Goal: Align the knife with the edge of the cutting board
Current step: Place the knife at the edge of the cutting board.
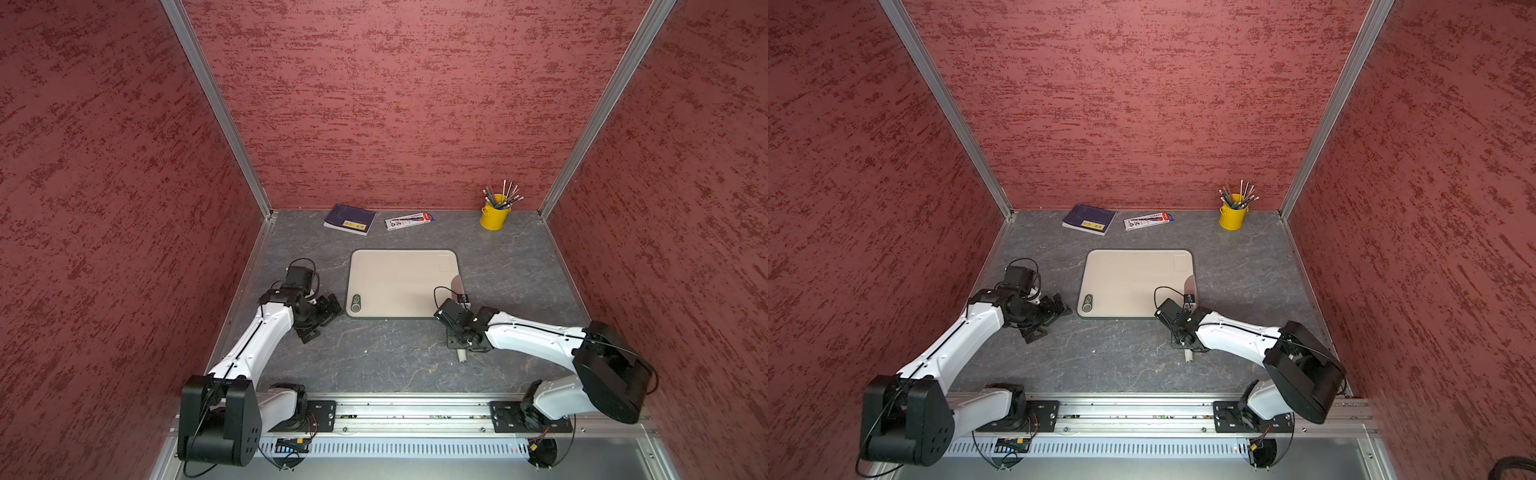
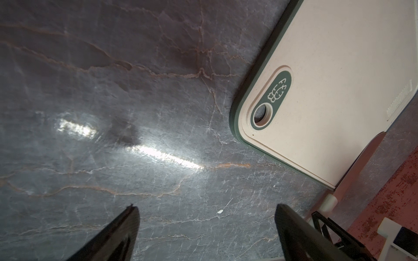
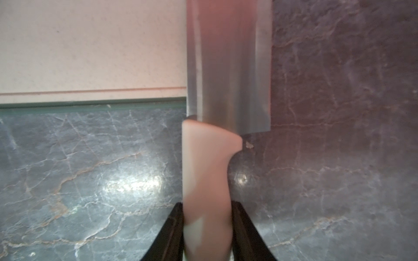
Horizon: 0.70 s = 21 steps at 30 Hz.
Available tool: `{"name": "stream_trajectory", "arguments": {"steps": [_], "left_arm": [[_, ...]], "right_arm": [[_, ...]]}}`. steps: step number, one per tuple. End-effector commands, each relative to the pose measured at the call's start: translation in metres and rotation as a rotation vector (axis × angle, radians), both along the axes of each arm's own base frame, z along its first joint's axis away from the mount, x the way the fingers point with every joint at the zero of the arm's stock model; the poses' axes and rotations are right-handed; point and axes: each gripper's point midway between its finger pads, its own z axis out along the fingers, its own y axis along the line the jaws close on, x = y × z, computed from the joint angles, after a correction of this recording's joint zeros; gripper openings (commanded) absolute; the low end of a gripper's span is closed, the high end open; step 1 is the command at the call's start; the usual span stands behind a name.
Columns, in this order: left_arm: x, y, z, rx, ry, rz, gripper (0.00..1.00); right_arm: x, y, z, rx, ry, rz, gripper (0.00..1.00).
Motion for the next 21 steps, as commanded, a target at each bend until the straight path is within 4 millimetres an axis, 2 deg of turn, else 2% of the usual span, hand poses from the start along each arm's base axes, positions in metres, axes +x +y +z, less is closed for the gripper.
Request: {"name": "stream_trajectory", "arguments": {"steps": [1, 10, 21], "left_arm": [[-0.0025, 0.0009, -0.0031, 0.011, 0.018, 0.005, 0.98], [-0.0022, 0.0008, -0.0029, 0.01, 0.017, 0.003, 0.98], [-0.0018, 0.0002, -0.0023, 0.007, 0.013, 0.002, 0.98]], "right_arm": [[0.0051, 0.012, 0.0056, 0.034, -0.015, 0.011, 0.0], [0.0054, 0.0138, -0.0013, 0.02, 0.009, 0.005, 0.0], [0.0043, 0.0153, 0.0042, 0.037, 0.005, 0.003, 0.0]]}}
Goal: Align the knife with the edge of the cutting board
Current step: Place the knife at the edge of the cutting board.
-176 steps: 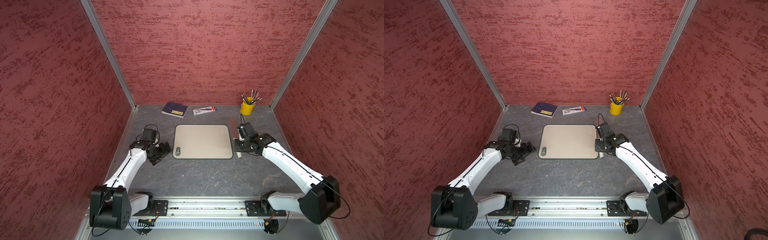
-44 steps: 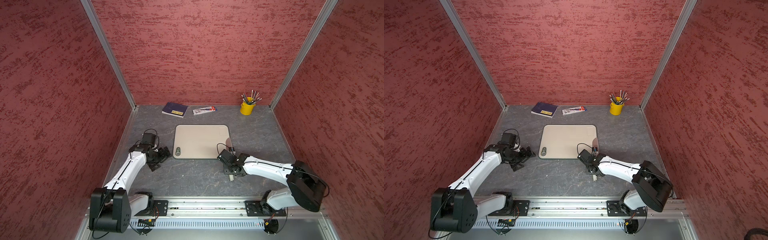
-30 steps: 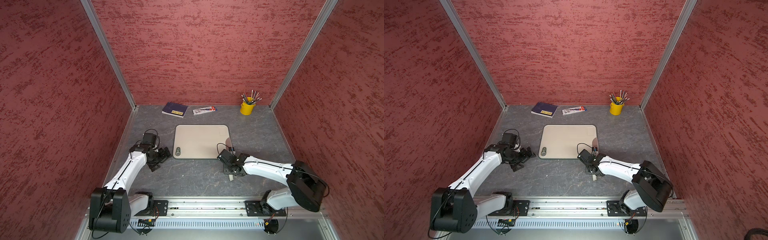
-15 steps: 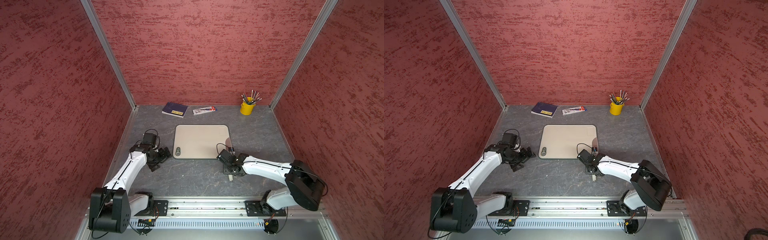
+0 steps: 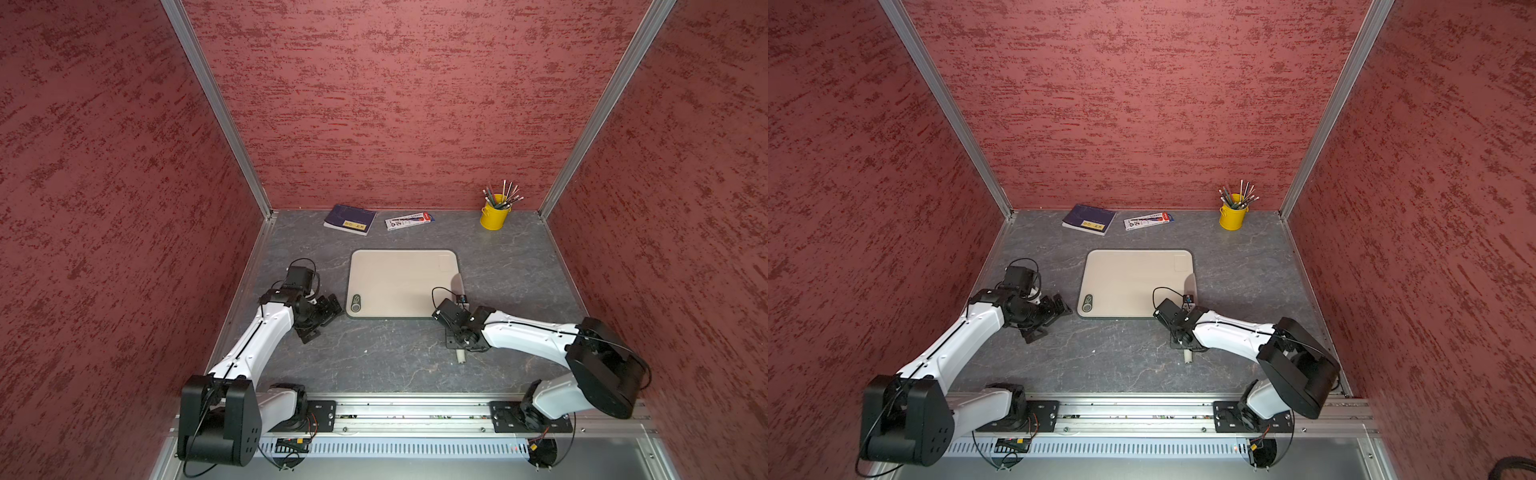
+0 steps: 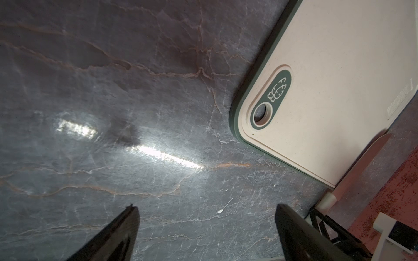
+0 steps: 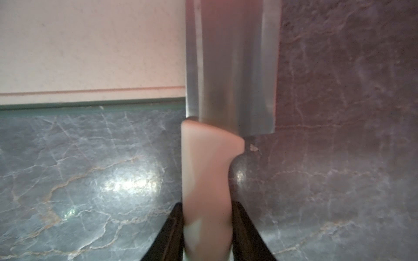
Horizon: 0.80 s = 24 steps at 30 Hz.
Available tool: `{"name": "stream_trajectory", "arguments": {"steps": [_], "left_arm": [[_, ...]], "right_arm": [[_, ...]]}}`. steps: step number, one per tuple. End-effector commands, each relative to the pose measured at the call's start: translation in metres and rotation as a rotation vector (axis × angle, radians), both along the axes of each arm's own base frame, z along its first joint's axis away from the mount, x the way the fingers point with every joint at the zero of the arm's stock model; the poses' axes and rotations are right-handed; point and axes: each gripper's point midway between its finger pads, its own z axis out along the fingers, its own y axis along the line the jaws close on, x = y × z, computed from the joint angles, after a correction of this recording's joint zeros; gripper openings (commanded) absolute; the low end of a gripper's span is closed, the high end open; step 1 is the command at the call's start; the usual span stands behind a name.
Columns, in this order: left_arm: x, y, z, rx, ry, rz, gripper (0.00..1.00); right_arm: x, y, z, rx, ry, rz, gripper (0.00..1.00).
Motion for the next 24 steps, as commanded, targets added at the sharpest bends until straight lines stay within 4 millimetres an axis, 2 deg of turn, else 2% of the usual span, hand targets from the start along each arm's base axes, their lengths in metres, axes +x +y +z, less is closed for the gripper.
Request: {"name": "stream_trajectory", "arguments": {"steps": [1, 18, 24], "left_arm": [[-0.002, 0.001, -0.003, 0.008, 0.014, 0.005, 0.98], [-0.002, 0.0, -0.002, 0.008, 0.012, 0.003, 0.98], [-0.003, 0.001, -0.002, 0.012, 0.015, 0.004, 0.98]], "right_arm": [[0.004, 0.014, 0.012, 0.053, -0.015, 0.004, 0.0], [0.006, 0.022, 0.024, 0.087, -0.028, 0.027, 0.0], [0.007, 0.018, 0.025, 0.072, -0.036, 0.016, 0.0]]}}
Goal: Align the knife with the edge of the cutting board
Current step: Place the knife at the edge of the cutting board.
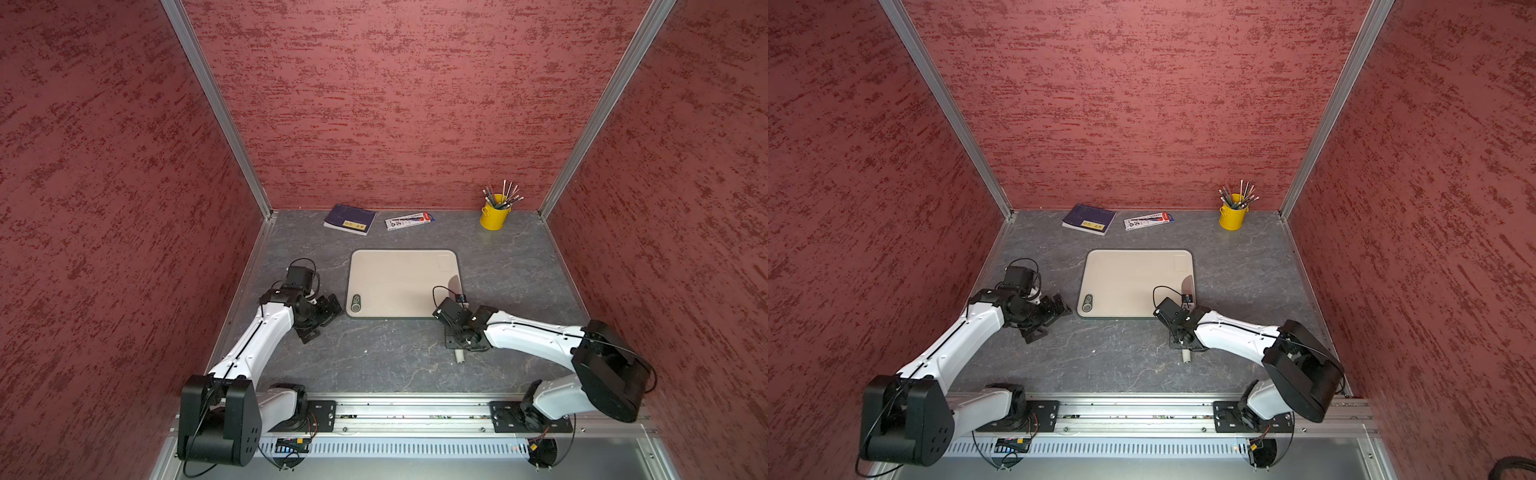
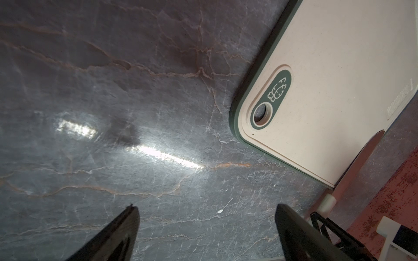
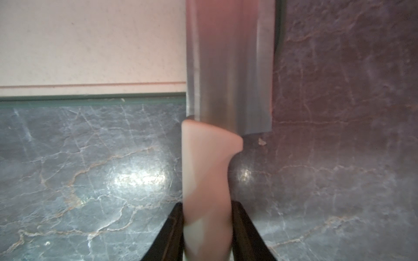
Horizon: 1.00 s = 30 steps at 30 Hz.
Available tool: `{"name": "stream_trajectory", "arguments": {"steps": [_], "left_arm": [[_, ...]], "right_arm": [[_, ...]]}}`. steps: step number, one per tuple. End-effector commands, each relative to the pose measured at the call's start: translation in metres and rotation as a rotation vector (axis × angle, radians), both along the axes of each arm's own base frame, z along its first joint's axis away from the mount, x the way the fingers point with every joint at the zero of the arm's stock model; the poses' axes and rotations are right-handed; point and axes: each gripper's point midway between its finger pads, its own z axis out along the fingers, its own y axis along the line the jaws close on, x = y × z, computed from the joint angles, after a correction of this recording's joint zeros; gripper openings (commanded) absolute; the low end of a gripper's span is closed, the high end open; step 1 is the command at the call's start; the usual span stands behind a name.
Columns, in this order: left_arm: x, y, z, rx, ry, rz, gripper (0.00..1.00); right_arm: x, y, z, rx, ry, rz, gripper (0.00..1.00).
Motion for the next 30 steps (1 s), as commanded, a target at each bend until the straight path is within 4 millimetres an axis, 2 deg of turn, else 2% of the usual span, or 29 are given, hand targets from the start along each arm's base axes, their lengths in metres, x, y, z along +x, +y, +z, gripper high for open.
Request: {"name": "stream_trajectory", "arguments": {"steps": [1, 9, 30], "left_arm": [[-0.0028, 0.0008, -0.0024, 0.012, 0.015, 0.004, 0.98], [-0.0037, 0.0008, -0.004, 0.019, 0.021, 0.002, 0.98], [-0.004, 0.0007, -0.0038, 0.03, 0.02, 0.0, 0.98]], "right_arm": [[0.0085, 0.0112, 0.0176, 0.032, -0.042, 0.008, 0.0], [0.0056, 0.0048, 0.0146, 0.017, -0.033, -0.021, 0.0], [0.0076, 0.0068, 0.0147, 0.021, -0.036, -0.032, 0.0]]}}
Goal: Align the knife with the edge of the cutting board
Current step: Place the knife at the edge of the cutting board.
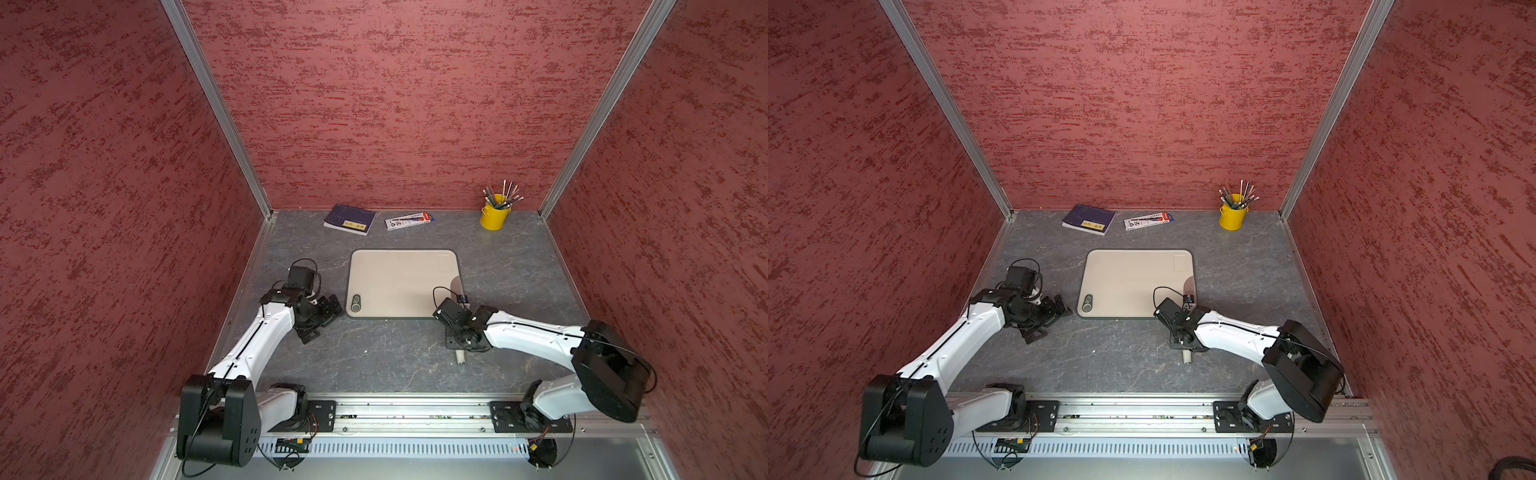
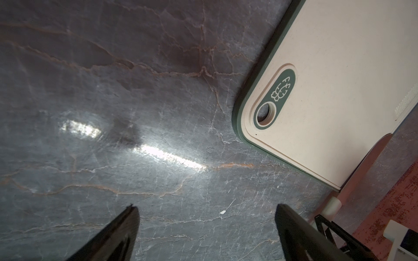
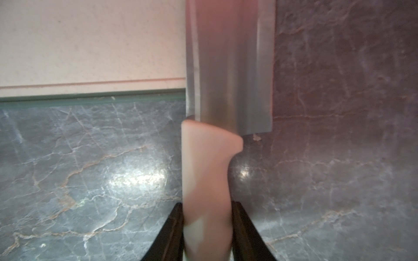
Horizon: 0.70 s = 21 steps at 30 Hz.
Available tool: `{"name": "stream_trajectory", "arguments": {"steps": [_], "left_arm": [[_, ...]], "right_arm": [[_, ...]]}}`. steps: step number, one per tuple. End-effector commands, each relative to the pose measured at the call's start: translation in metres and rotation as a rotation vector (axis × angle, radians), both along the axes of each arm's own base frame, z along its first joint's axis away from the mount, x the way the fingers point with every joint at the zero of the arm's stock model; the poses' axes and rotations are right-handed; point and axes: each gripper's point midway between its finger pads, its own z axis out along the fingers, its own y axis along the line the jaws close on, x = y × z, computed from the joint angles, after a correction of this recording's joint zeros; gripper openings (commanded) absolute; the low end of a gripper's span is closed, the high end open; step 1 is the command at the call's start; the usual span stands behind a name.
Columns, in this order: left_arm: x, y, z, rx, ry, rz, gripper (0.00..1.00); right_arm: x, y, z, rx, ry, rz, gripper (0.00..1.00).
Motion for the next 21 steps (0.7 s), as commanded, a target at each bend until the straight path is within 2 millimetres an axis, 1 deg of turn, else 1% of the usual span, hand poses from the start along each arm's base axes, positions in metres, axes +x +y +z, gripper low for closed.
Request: {"name": "stream_trajectory", "arguments": {"steps": [1, 6, 13, 16, 21], "left_arm": [[-0.0027, 0.0009, -0.0026, 0.01, 0.015, 0.004, 0.98], [-0.0027, 0.0008, -0.0026, 0.01, 0.016, 0.005, 0.98], [-0.0026, 0.0006, -0.0026, 0.01, 0.016, 0.003, 0.98], [-0.0027, 0.001, -0.0032, 0.012, 0.018, 0.002, 0.98], [-0.0026, 0.0005, -0.0032, 0.011, 0.019, 0.001, 0.98]], "right_arm": [[0.0099, 0.0102, 0.0152, 0.026, -0.044, -0.005, 0.0], [0.0102, 0.0114, 0.0154, 0.029, -0.045, -0.002, 0.0], [0.0085, 0.0104, 0.0132, 0.029, -0.036, -0.006, 0.15], [0.0082, 0.0104, 0.0128, 0.028, -0.035, -0.005, 0.25], [0.0079, 0.0109, 0.0122, 0.027, -0.031, 0.0, 0.3]]}}
